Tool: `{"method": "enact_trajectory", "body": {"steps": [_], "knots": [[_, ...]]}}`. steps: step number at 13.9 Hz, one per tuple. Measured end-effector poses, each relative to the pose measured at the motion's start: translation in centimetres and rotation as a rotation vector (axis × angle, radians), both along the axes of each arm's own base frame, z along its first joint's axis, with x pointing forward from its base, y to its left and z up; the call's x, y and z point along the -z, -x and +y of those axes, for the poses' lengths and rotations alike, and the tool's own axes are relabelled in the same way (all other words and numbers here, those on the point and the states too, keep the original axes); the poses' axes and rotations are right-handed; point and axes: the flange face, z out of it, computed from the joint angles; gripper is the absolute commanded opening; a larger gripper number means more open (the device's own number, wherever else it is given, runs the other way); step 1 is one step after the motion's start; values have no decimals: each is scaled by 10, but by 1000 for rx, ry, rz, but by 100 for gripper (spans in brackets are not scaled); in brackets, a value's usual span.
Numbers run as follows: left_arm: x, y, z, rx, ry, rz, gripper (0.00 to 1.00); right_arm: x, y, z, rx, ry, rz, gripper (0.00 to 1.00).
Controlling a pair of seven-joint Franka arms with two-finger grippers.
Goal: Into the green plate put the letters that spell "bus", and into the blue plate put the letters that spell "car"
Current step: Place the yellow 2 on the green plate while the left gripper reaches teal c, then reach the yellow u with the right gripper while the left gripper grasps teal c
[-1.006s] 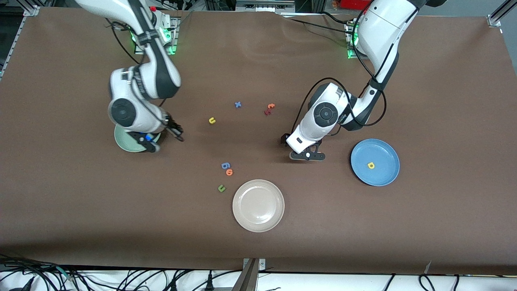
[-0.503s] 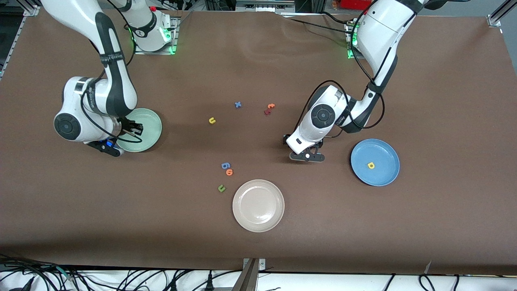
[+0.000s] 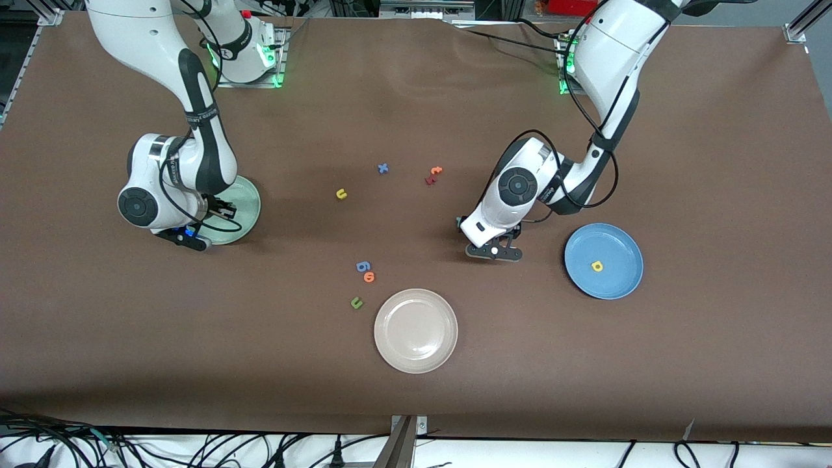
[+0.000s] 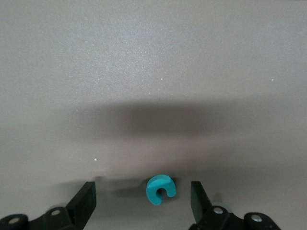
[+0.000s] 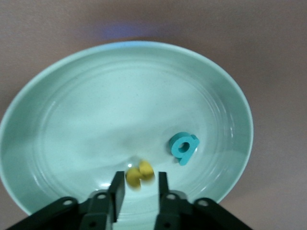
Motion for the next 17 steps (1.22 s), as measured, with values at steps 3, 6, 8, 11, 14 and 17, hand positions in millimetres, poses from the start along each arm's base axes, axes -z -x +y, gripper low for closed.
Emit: {"method": "enact_trajectory", "body": {"steps": [3,6,8,11,14,17], "knots": [[1,1,0,2,-1,2,67,-26,-10,10,13,-26,-12,98],[3,2,-1,3,-2,5,66,-80,-24,47,80,-35,-11,98],[5,3,-2,4,-3,8,64,-104,-23,92,136,-13,-40,97],[6,4,-3,4,-4,10,59,-103,-5,176,220,1,-71,95],[6,4,-4,-1,-4,9,51,-82,13,243,304,22,-133,94],[5,4,-5,-11,-4,7,46,-49,23,269,348,41,-171,92]]}}
